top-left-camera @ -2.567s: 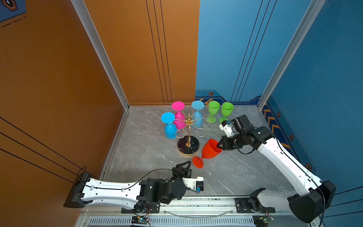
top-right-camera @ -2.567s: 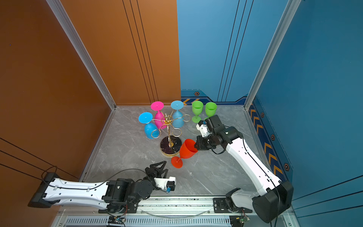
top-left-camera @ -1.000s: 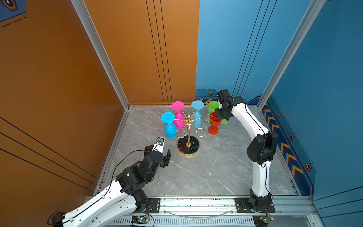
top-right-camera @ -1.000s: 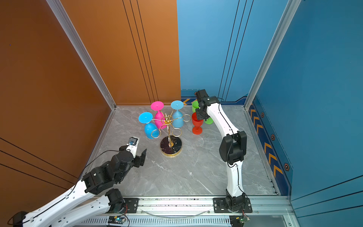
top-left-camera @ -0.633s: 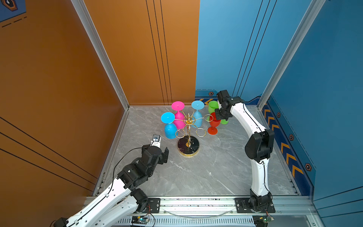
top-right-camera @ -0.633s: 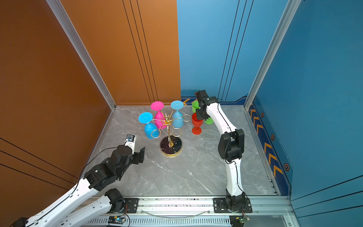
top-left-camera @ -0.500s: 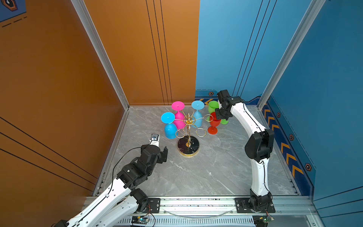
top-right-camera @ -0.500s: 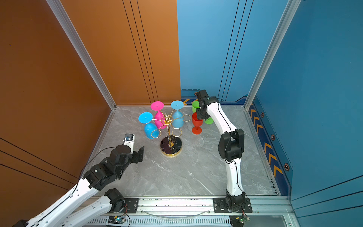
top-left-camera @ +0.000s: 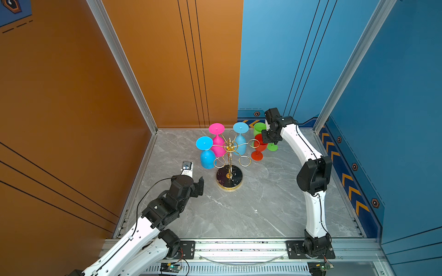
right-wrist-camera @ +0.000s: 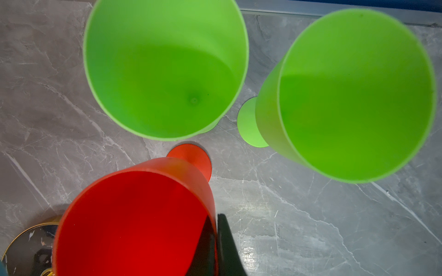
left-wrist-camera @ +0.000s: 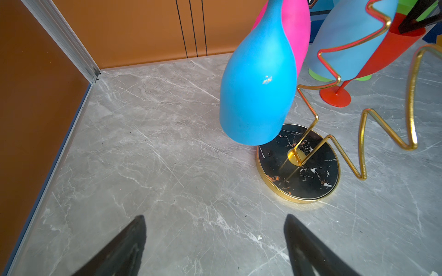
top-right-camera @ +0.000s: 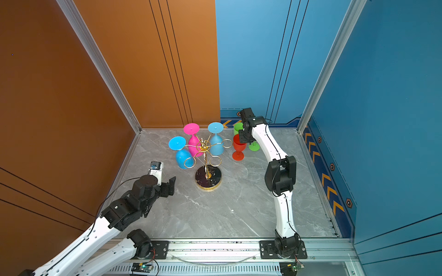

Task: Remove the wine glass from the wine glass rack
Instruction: 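Carry the red glass beside the green glasses and stand it upright with the right gripper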

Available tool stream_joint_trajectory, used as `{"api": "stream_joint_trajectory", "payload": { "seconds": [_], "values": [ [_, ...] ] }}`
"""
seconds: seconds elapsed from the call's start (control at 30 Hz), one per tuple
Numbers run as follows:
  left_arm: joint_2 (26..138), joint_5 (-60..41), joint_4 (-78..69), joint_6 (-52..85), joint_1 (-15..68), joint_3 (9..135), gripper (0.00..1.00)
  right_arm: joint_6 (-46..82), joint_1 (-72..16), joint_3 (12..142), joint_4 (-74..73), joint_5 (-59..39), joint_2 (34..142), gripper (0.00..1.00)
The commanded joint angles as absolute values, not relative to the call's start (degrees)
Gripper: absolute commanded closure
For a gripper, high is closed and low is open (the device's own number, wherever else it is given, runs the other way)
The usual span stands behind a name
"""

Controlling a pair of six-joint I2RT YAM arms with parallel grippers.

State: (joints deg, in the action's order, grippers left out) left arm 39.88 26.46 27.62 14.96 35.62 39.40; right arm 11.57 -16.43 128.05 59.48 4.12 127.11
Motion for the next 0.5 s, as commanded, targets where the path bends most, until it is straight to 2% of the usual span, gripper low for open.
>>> {"api": "stream_joint_trajectory", "payload": {
  "seconds": [0.0, 0.2, 0.33, 0.47],
  "values": [
    [40.1, 25.2, 26.7, 15.9, 34.9, 38.4, 0.1, 12.6, -16.0, 129.7, 59.5, 3.3, 128.2, 0.88],
    [40.4, 24.7, 26.6, 16.0, 34.5, 38.5, 0.1, 12.7, -16.0, 129.6, 59.7, 3.0, 127.4, 0.77],
    [40.4, 23.9, 26.7, 16.1, 34.0, 38.6, 0.1, 13.3, -16.2, 129.6, 59.8, 2.3, 124.7, 0.57],
    [40.6, 21.2, 26.9, 16.0, 32.2, 39.3, 0.1, 13.4, -16.6, 129.1, 59.8, 2.2, 120.4, 0.42]
  ]
}}
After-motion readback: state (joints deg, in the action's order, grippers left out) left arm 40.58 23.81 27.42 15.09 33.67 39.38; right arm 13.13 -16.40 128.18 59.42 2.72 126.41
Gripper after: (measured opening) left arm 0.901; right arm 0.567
